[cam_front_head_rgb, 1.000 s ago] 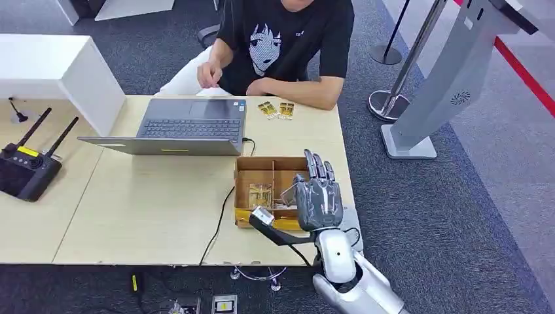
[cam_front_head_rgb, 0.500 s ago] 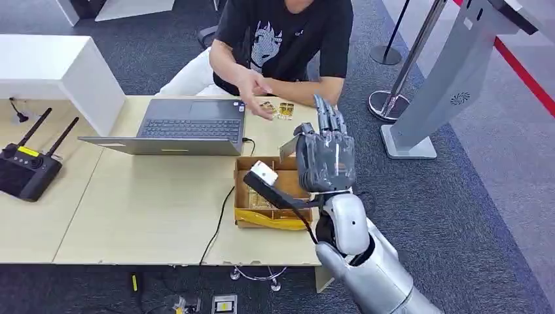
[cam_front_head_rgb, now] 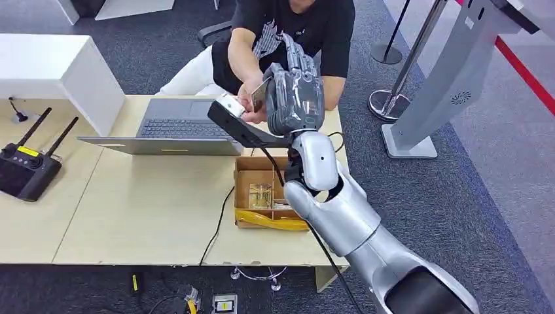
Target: Pass the card to the sensor for recognition and then transmit it.
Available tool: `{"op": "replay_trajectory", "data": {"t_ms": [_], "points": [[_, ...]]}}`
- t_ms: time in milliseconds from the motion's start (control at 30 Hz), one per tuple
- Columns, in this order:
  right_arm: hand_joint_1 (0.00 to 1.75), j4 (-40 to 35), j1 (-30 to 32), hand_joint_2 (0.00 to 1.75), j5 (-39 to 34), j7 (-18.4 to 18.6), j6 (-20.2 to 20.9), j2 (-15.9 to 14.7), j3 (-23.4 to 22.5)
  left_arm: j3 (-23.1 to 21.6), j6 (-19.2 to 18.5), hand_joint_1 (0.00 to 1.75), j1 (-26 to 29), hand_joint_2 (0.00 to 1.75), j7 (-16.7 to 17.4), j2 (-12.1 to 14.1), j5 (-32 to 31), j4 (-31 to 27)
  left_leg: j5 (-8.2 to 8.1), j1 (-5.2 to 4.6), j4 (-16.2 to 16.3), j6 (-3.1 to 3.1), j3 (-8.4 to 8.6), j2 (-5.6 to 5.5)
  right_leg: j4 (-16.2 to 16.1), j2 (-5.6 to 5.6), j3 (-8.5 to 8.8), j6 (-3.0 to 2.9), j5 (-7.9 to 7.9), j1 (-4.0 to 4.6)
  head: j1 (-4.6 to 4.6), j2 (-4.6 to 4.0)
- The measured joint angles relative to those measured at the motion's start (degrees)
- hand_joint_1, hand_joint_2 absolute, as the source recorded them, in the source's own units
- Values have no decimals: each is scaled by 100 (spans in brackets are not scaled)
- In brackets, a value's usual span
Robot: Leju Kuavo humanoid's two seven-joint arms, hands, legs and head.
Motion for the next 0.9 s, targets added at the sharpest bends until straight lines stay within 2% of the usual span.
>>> {"op": "replay_trajectory", "data": {"t_ms": [133, 267, 300, 333, 433, 533, 600, 700, 733, 833, 900], "points": [[175, 441, -177, 175, -2, -13, -72, 220, 20, 4, -20, 0, -8, 175, 0, -24, -20, 68, 0, 0, 0, 0, -1, 0, 0, 0, -2, 0, 0, 0, 0, 0], [175, 830, -278, 175, -13, -198, -181, 415, 33, 37, 7, 0, -8, 175, -2, -46, -29, 140, 0, 0, 0, 0, -2, 1, 0, 0, -2, 0, 0, 0, 2, 0], [120, 924, -309, 175, -15, -232, -199, 472, 37, 44, 20, 0, -8, 175, -9, -52, -28, 155, 0, 0, 0, 0, -1, 2, 0, 0, -2, 0, 0, 0, 0, 0], [0, 1029, -333, 175, -20, -258, -214, 535, 37, 46, 33, 0, -8, 175, -20, -52, -28, 173, 0, 0, 0, 0, -1, 2, 0, 1, -2, 0, 0, 0, 0, 0], [0, 1245, -356, 175, -270, -350, -223, 677, 37, 83, 87, 0, 11, 175, -39, -57, -24, 199, 0, 0, 0, 0, -1, 0, 0, 0, -3, 0, 0, 0, 0, 0], [0, 1359, -337, 175, -919, -637, -313, 758, 6, 144, 177, 0, 40, 175, -61, -57, -15, 219, 0, 0, 0, 0, -1, 1, 0, 1, -5, 0, 0, 0, 0, 0], [0, 1387, -299, 175, -1412, -941, -477, 778, -75, 155, 216, 0, 68, 175, -76, -57, 13, 232, 0, 0, 0, 0, -1, 1, -1, 1, -6, 0, 0, 0, 0, 0], [0, 1344, -147, 175, -2437, -1693, -780, 756, -271, 210, 280, 0, 153, 175, -205, -59, 175, 232, 0, 0, 0, 0, 3, 4, -5, 5, -7, 0, 0, -1, 0, 0], [0, 1254, -29, 175, -2885, -1909, -888, 708, -359, 232, 251, 0, 202, 175, -298, -59, 276, 229, 0, -1, 2, 0, 12, 5, -8, 8, -9, 0, 0, -1, 0, 0], [0, 534, 548, 175, -4495, -2325, -1344, 184, -814, 345, -13, 0, 412, 175, -992, -31, 695, 133, -1, -1, 3, 1, 10, -13, -17, -11, 3, 0, 0, -1, 0, 0], [0, 125, 856, 175, -4867, -2411, -1364, -216, -1127, 391, -52, 0, 498, 175, -1163, 9, 765, 61, -1, -4, 2, 1, -2, -21, -20, -16, 7, 2, 1, -5, 13, 0]]}}
